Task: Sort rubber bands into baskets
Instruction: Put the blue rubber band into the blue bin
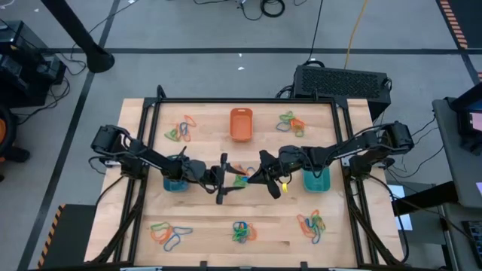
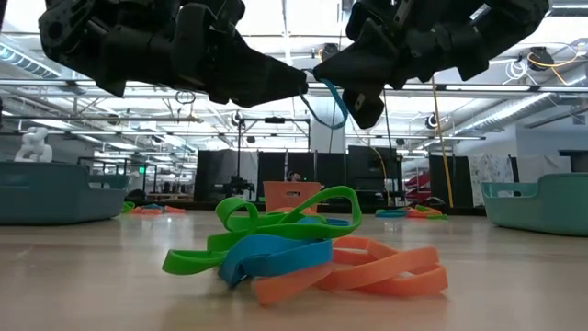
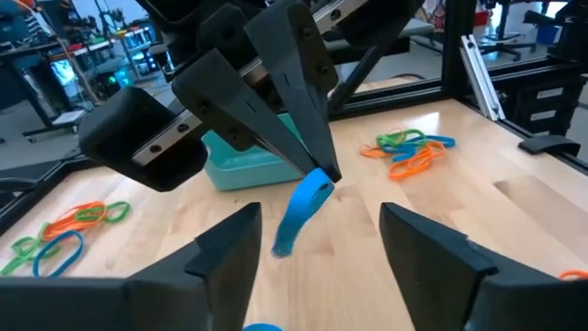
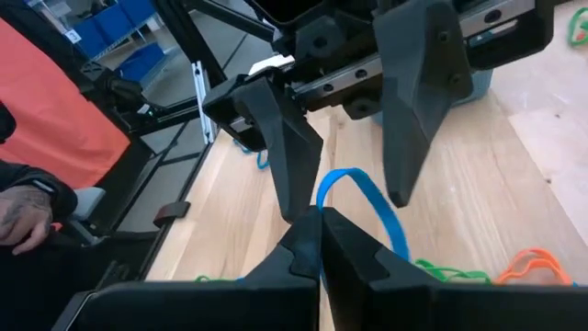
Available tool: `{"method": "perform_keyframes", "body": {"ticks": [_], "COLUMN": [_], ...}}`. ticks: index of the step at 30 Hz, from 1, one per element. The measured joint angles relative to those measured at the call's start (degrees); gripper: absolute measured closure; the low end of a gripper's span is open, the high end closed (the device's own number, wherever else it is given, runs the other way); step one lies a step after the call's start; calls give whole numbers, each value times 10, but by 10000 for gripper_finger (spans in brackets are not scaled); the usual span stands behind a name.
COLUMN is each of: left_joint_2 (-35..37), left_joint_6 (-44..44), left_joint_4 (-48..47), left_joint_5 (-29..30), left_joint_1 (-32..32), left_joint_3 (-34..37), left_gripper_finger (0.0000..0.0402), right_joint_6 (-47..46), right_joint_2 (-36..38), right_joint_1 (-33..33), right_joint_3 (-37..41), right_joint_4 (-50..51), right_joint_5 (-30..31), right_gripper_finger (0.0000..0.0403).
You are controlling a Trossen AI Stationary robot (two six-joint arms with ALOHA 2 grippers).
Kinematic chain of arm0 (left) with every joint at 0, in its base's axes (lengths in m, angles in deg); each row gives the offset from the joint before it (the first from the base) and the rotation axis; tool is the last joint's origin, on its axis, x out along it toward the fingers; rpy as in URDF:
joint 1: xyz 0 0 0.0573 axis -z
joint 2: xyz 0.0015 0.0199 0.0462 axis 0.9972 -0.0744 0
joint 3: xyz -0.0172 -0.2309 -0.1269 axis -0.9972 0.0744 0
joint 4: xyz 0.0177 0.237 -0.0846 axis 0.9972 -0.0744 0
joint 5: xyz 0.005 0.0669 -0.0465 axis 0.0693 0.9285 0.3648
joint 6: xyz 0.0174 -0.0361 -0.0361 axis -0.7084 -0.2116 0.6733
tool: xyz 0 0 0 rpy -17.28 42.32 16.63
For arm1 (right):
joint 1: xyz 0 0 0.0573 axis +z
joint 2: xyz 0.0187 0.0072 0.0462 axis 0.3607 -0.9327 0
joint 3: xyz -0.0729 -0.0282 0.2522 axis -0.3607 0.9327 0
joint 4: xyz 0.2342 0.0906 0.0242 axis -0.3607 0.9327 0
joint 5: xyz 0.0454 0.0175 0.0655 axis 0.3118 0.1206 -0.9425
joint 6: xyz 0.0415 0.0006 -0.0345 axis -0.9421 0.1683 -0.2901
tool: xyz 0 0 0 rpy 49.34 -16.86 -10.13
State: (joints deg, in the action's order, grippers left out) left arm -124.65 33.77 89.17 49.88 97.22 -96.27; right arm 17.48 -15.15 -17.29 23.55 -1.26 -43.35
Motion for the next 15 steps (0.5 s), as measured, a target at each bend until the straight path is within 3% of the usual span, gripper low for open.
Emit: {"method": "perform_keyframes", "body": {"ticks": [15], "left_joint_2": [0], "left_joint_6": [1], "left_joint_4": [10], "left_joint_5": [0], "left_joint_1": [-2], "left_joint_3": [0], "left_gripper_finger": [283], "right_joint_6": [1], "right_joint_2": [0], "right_joint_1": [0], "right_joint_3": [0], "right_joint_4": [1], "right_joint_5": [2], "right_gripper_finger": [403]}}
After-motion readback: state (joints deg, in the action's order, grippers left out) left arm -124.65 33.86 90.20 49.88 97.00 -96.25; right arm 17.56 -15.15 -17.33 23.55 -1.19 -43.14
